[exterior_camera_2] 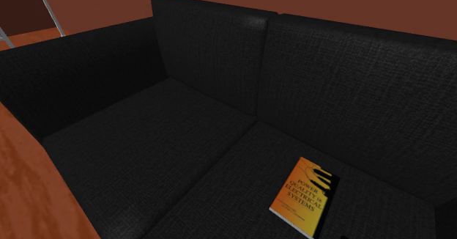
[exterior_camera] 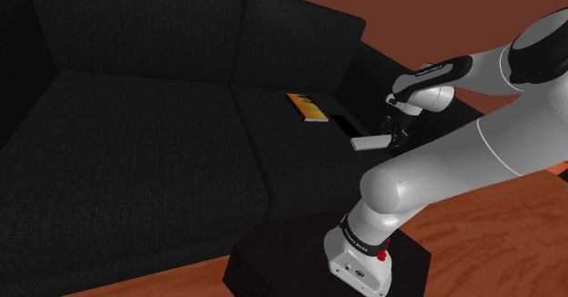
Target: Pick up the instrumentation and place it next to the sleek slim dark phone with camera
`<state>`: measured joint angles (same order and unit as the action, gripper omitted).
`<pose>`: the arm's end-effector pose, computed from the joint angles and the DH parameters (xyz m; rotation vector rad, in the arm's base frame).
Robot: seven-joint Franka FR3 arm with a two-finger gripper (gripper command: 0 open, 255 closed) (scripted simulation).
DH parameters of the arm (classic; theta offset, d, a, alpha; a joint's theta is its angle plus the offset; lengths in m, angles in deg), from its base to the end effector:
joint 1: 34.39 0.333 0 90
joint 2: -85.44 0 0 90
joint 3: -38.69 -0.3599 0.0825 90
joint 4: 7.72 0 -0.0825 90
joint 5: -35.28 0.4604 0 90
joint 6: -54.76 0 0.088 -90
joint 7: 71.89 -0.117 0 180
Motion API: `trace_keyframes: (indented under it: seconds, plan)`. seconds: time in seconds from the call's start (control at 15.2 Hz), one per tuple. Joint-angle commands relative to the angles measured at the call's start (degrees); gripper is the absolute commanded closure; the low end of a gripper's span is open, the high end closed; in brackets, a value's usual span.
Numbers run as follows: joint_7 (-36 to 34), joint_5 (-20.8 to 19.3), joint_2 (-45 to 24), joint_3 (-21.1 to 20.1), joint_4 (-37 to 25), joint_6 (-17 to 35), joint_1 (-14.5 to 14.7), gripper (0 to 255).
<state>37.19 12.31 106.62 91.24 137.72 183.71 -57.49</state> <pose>0.1208 -0.4622 0.3305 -2.8247 -1.3342 0.0233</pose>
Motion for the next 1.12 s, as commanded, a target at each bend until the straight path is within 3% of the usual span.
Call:
trace_keyframes:
  seconds: [0.0,0.4,0.46,0.79,1.06]
  plan:
    - [0.14,0.02,-0.38,0.35,0.38,0.65,0.08,255]
    - [0.15,0.04,-0.40,0.34,0.38,0.66,0.07,255]
    - [0.14,0.04,-0.41,0.34,0.40,0.69,0.08,0]
    - [0.15,0.04,-0.40,0.34,0.38,0.66,0.07,0]
    - [-1.19,-0.72,4.97,-4.05,-3.53,-8.38,-1.74,0]
